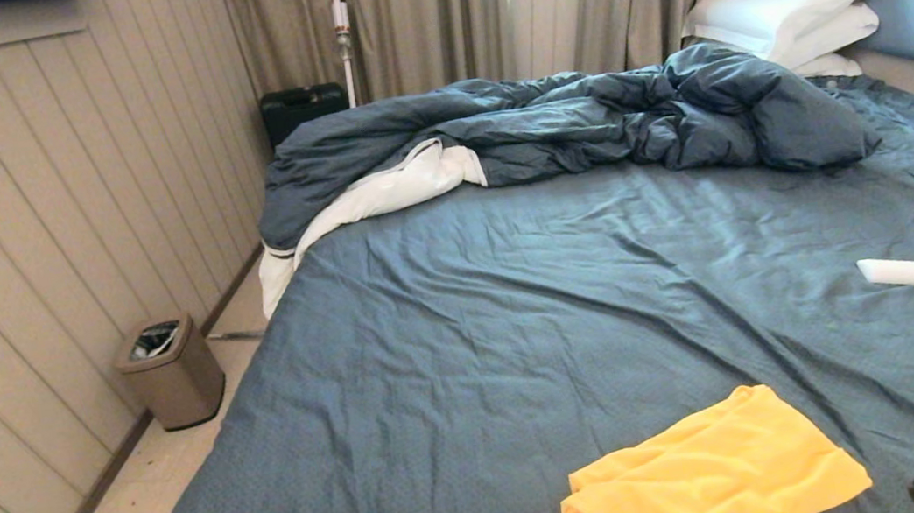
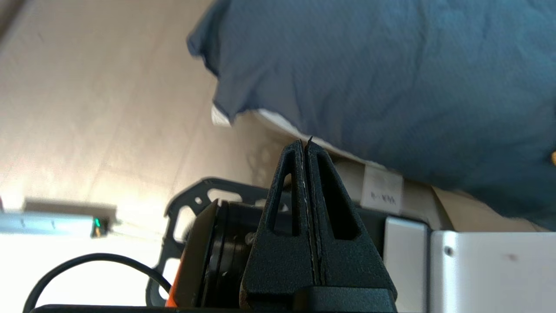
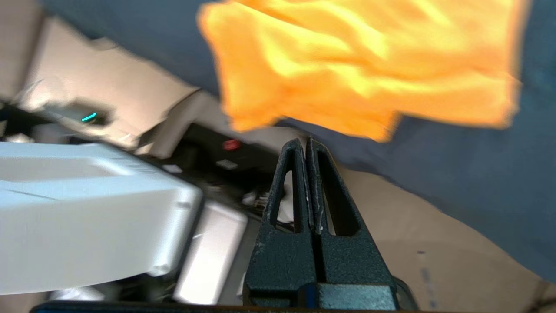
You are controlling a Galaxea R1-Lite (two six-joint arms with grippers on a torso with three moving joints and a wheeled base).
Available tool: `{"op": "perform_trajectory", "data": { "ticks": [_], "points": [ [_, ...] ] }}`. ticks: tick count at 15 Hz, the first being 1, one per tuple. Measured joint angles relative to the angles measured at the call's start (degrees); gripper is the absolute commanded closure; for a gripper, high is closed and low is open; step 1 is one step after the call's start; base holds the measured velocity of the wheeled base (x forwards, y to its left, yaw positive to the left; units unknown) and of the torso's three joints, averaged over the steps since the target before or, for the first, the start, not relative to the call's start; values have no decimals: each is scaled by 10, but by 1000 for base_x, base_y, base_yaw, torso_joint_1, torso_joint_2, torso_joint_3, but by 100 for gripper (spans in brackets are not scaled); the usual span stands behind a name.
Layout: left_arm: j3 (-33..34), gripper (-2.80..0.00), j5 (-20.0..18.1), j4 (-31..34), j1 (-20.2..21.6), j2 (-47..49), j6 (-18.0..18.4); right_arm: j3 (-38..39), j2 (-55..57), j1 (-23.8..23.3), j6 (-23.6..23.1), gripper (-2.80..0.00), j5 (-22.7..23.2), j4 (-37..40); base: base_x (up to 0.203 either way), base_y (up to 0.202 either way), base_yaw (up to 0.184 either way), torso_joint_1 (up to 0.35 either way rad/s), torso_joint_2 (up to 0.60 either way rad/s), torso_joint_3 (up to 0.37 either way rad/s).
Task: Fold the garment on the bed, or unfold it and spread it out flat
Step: Unford the yellow T-shirt
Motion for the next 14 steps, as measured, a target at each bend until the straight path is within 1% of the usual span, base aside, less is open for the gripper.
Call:
{"op": "perform_trajectory", "data": {
  "ticks": [2,3,4,5,6,8,9,11,12,14],
  "points": [
    [13,0,5,1,6,-47,17,-51,61,80,46,0,-17,2,0,0,0,0,0,0],
    [25,0,7,4,7,-71,29,-75,93,124,64,0,-36,2,0,0,0,0,0,0],
    [39,0,11,3,7,-88,33,-97,125,167,79,0,-58,3,0,0,0,0,0,0],
    [55,0,18,-4,8,-100,34,-119,157,209,93,0,-79,3,0,0,0,0,0,0],
    [73,0,24,-20,8,-108,37,-138,185,241,102,0,-93,4,0,0,0,0,0,0],
    [104,0,27,-72,8,-116,50,-164,230,281,107,0,-119,6,0,0,0,0,0,0],
    [124,0,31,-108,8,-118,73,-176,249,295,107,0,-139,11,0,0,0,0,0,0],
    [174,0,53,-190,8,-121,120,-201,280,319,108,0,-186,35,0,0,0,0,0,0],
    [188,0,60,-227,8,-121,135,-208,290,329,108,-280,-203,40,0,0,0,0,0,0],
    [198,0,63,-247,8,-121,141,-216,309,352,107,-280,-239,42,0,0,0,0,0,0]
  ]
}}
